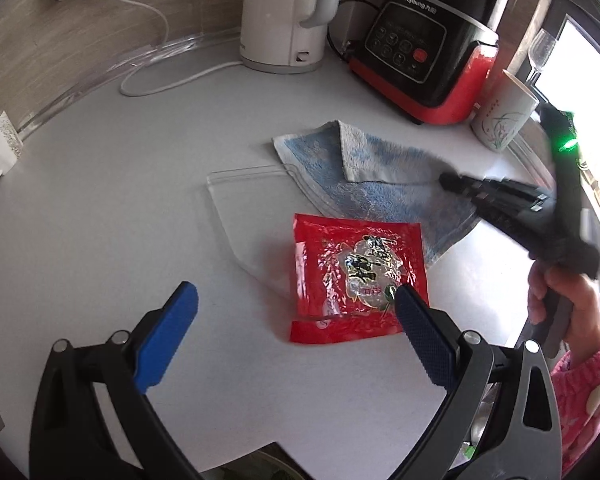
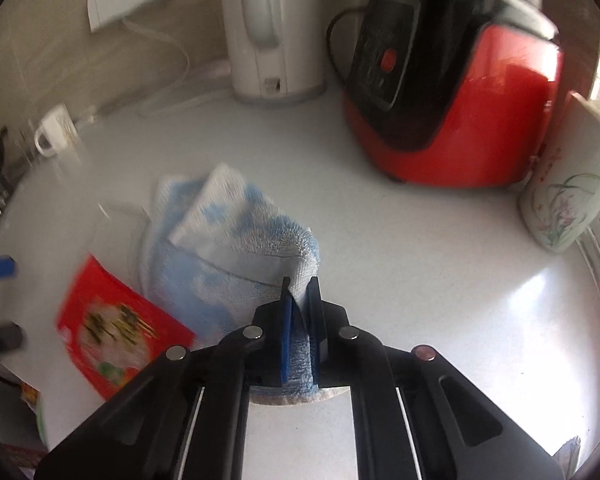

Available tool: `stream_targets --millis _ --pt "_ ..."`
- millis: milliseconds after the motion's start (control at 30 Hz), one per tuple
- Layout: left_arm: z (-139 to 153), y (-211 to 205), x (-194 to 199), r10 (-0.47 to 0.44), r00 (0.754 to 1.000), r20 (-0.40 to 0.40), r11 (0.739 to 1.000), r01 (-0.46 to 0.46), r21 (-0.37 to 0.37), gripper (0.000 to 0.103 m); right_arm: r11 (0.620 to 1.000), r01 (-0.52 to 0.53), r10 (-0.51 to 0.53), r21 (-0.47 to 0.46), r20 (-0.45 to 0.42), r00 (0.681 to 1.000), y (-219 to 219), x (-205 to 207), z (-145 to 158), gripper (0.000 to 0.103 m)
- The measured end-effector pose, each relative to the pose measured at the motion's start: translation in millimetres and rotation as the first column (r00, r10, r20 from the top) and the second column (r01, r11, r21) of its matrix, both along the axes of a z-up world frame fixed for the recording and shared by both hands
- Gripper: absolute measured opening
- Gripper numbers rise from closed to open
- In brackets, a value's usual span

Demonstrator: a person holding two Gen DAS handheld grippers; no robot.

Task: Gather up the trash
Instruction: 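Grasp the blue towel with the right tool and lift it, then grasp the red snack packet with the left tool while the right tool holds the towel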

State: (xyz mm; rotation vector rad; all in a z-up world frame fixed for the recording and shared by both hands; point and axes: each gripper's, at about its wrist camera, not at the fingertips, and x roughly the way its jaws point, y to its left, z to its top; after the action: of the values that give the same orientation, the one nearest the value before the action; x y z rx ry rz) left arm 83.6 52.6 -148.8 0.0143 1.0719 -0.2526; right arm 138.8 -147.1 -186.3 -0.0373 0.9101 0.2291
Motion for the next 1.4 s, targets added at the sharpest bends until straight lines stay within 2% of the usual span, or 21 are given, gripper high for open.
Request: stream_targets --millis 200,500,667,900,1000,1133,1267,1300,1367,1400 --pt "-6 -19 1 -0.047 0.999 -0.008 0.999 0.048 0.026 0.094 0.998 0.031 -0.037 0.054 0.108 0.993 -17 -16 43 0.008" --pt "-15 -49 -5 -0.109 0.994 -0.02 0.993 0.11 0.045 0.094 0.995 0.07 -0.082 0.065 0.21 0.974 -42 -32 80 0.008" --pt "-23 -66 0 -0.134 0.99 -0.033 0.989 0.136 0.052 0.094 0.994 0.071 -0.089 0.084 0.238 0.967 -52 -45 88 0.008" --pt "-35 -81 22 -0.091 0.993 -0.077 0.994 0.095 0.056 0.094 0.992 0.066 -0.088 0.104 0.229 0.969 -64 -57 87 0.008" --pt "-31 -90 27 -0.144 0.988 -0.051 0.986 0.148 0.071 0.094 0.991 0.061 -0.087 0.117 0.228 0.97 -67 -61 87 0.008" --pt "-27 -107 30 -0.318 0.948 -0.008 0.942 0.316 0.115 0.094 0.988 0.065 -0.098 0.139 0.243 0.965 -75 -67 93 0.008" --pt "-25 -116 27 -0.481 0.877 0.0 0.873 0.478 0.098 0.094 0.985 0.065 -0.105 0.157 0.255 0.961 -82 -74 100 0.008" --pt "-24 -119 25 -0.521 0.853 -0.001 0.848 0.518 0.11 0.094 0.985 0.064 -0.104 0.16 0.257 0.961 -83 -75 101 0.008" --pt "-25 -127 21 -0.625 0.781 -0.011 0.77 0.619 0.155 0.094 0.984 0.062 -0.104 0.165 0.255 0.961 -85 -77 101 0.008" --pt "-25 -130 21 -0.655 0.756 -0.019 0.743 0.648 0.17 0.094 0.984 0.063 -0.104 0.165 0.252 0.962 -85 -78 101 0.008"
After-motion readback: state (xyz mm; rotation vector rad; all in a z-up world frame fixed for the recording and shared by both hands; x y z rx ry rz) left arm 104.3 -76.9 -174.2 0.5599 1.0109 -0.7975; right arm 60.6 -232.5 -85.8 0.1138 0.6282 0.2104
